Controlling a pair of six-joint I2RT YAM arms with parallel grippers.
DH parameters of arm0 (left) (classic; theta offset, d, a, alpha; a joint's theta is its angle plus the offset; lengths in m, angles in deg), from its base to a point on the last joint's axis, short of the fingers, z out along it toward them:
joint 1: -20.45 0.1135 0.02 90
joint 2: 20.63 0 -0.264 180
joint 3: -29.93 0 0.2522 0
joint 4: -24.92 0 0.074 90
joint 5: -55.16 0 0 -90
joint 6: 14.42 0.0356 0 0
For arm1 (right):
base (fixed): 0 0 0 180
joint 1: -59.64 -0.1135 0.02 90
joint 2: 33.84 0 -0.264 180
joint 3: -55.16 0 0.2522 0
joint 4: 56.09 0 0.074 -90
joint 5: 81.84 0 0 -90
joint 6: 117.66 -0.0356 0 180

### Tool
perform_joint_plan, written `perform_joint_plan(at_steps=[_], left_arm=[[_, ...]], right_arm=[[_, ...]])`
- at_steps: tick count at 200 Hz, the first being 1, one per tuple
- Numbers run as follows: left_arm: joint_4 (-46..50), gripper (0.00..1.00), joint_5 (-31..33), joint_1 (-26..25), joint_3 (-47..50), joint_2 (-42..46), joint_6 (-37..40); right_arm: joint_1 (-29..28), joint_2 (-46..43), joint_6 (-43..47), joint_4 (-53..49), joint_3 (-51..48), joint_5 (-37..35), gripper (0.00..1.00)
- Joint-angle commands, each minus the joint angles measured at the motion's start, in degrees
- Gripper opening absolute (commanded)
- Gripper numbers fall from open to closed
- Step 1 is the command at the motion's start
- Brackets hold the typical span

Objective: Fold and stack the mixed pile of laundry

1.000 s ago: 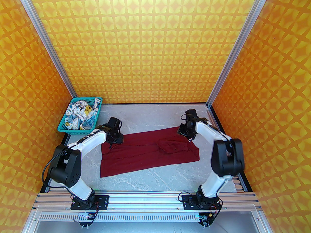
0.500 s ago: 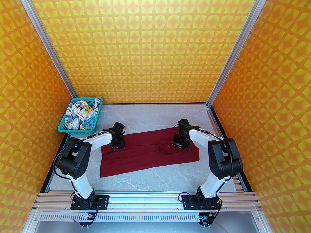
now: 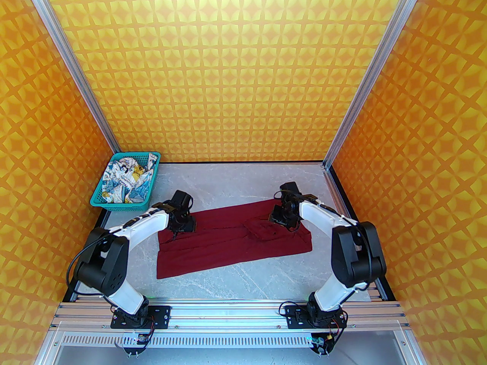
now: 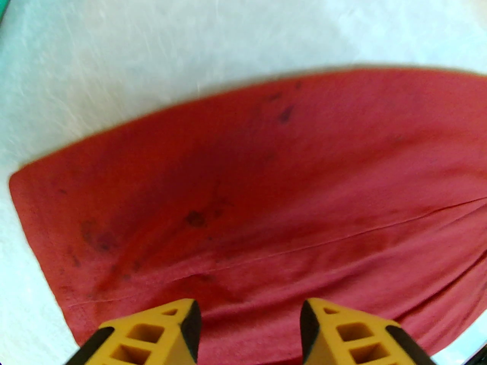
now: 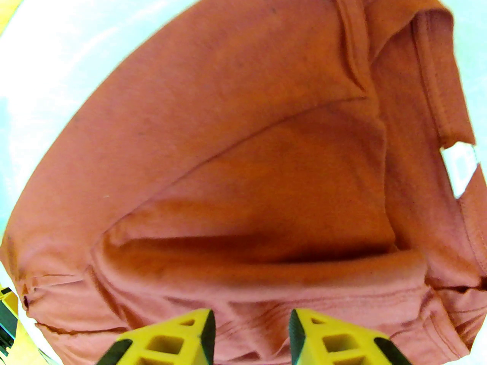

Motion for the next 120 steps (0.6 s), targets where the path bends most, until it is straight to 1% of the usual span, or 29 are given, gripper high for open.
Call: perform_joint_plan(at_steps=[1, 24, 44, 58, 88, 120], left_arm=[[2.8, 0.39, -2.09, -0.23, -1.86, -0.89, -1.46], [2.41, 0.27, -2.25, -0.26, -1.69, -2.94, -1.77], [1.03, 0.2, -2.35, 0.0, -0.91, -5.31, -1.96], [-0.43, 0.18, -2.33, 0.02, 0.08, -7.1, -2.33], [-1.79, 0.18, -2.65, 0.01, 1.88, -9.97, -2.57], [-1.66, 0.18, -3.04, 0.02, 2.31, -9.68, -3.02]], right_arm=[[0.14, -1.88, 0.46, -1.19, 0.27, 0.83, 0.38], [-0.13, -1.76, -0.18, 0.02, -0.85, 2.28, 0.38], [-0.05, 0.38, -0.27, 0.82, -1.12, 1.75, 0.38], [0.58, 2.81, -0.79, 1.29, -1.02, 0.82, 0.38], [2.57, 8.26, -1.95, 3.05, -0.32, -0.96, 0.37], [4.48, 15.99, -2.24, 2.21, 6.56, -1.27, 0.36]])
